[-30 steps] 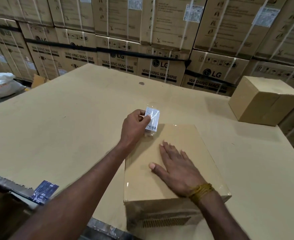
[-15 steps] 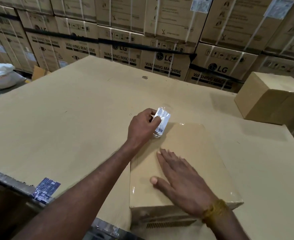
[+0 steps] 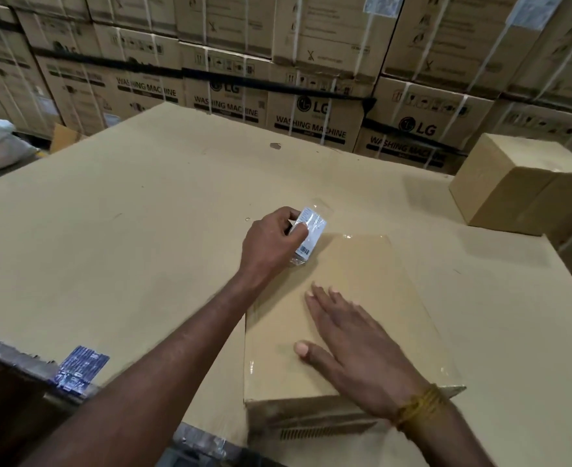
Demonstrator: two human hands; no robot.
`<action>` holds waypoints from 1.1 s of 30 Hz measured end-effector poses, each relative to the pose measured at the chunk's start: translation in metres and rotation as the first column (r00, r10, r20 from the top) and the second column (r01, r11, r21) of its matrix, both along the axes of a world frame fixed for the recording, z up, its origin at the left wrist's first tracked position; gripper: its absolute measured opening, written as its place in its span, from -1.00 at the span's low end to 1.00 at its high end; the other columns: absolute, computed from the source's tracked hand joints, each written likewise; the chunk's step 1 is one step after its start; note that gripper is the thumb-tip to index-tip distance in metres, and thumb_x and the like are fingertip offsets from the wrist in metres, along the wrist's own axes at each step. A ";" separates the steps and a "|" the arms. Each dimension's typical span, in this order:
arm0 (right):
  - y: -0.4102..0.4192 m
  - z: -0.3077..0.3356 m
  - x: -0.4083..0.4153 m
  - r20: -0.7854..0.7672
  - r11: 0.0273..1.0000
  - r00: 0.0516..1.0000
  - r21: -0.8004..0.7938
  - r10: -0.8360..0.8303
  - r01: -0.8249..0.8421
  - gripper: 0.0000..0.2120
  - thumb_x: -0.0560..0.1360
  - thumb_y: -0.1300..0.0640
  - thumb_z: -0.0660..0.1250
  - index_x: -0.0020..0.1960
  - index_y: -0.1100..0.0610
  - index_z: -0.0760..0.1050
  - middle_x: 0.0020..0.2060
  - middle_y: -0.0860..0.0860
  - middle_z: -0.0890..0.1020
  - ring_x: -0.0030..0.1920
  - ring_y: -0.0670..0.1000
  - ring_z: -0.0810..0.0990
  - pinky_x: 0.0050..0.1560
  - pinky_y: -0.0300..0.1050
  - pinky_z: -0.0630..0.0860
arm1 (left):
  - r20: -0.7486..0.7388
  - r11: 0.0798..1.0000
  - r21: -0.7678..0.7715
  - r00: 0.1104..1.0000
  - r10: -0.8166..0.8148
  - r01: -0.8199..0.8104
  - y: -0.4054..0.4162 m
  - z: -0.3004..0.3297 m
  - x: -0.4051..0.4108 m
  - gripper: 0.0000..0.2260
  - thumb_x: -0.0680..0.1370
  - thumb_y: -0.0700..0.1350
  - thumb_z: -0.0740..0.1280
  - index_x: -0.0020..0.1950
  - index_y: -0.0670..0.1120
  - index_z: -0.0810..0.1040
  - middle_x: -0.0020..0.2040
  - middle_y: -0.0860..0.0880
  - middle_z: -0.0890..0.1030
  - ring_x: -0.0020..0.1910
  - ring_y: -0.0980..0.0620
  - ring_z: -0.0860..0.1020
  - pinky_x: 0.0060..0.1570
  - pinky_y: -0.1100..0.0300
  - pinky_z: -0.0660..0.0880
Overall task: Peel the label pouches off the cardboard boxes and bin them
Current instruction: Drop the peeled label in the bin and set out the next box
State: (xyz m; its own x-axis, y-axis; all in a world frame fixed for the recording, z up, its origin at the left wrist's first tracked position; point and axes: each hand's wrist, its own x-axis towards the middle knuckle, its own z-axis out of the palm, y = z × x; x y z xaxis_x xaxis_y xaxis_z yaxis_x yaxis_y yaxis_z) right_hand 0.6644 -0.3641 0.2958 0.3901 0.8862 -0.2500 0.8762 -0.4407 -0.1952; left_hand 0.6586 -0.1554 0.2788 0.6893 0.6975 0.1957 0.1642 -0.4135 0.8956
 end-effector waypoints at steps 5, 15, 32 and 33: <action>0.037 -0.010 0.024 0.067 0.989 0.987 0.042 -0.144 0.142 -0.22 0.58 -0.36 -0.17 0.62 0.06 -0.25 0.60 -0.03 -0.26 0.59 -0.05 -0.27 0.56 -0.07 -0.27 | 0.027 1.000 0.002 1.000 0.010 -0.010 0.001 -0.001 0.000 -0.74 0.42 0.06 0.26 0.00 0.05 0.65 -0.21 0.08 0.69 -0.23 0.07 0.63 -0.17 0.02 0.54; -0.001 -0.001 0.004 0.017 0.998 0.998 -0.014 -0.056 0.057 -0.26 0.56 -0.37 -0.21 0.60 -0.06 -0.34 0.54 -0.18 -0.37 0.54 -0.16 -0.36 0.53 -0.15 -0.31 | 0.098 0.999 -0.030 0.995 0.022 -0.019 0.005 -0.004 -0.003 -0.57 0.56 -0.10 0.35 0.41 0.15 0.46 -0.29 0.09 0.56 -0.31 0.11 0.50 -0.21 0.21 0.42; 0.017 -0.007 0.024 0.039 0.993 0.993 0.037 -0.115 0.113 -0.30 0.61 -0.33 -0.16 0.62 -0.03 -0.25 0.58 -0.14 -0.26 0.58 -0.11 -0.26 0.55 -0.10 -0.26 | 0.088 0.999 -0.039 0.996 -0.010 0.014 0.006 -0.011 0.001 -0.81 0.56 -0.14 0.34 0.06 0.07 0.72 -0.04 0.13 0.71 -0.08 0.23 0.60 -0.09 0.21 0.48; 0.027 -0.010 0.032 0.047 0.989 0.988 0.047 -0.145 0.143 -0.30 0.61 -0.32 -0.16 0.63 -0.01 -0.22 0.60 -0.11 -0.24 0.59 -0.08 -0.24 0.56 -0.06 -0.24 | 0.088 0.999 -0.030 0.996 -0.010 0.012 0.006 -0.011 0.000 -0.81 0.56 -0.13 0.35 0.06 0.07 0.72 -0.04 0.14 0.71 -0.10 0.25 0.59 -0.12 0.24 0.47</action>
State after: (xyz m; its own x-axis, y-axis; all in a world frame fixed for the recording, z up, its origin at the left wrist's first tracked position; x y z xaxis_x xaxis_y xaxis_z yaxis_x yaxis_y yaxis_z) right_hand 0.6964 -0.3375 0.2857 0.5255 0.8294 -0.1894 0.8133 -0.5551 -0.1743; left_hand 0.6589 -0.1496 0.2677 0.6782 0.6965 0.2345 0.0802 -0.3874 0.9184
